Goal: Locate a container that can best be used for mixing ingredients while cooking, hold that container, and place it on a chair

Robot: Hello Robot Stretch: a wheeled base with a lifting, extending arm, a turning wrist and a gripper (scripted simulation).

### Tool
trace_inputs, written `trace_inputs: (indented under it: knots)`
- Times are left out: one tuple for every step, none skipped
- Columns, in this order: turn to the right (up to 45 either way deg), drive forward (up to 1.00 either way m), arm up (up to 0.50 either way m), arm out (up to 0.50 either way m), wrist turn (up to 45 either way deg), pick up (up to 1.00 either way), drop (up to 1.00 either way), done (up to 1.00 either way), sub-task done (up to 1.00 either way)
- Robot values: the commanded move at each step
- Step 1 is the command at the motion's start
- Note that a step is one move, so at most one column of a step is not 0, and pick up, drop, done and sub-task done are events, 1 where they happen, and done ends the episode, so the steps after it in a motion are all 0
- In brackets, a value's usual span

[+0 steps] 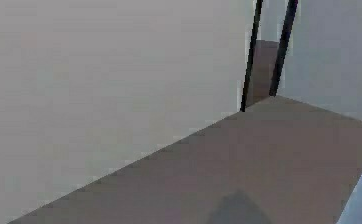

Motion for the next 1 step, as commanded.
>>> trace_inputs:
  knots:
    - [-45.0, 0.0, 0.0, 0.0, 0.0, 0.0, 0.0, 0.0, 0.0]
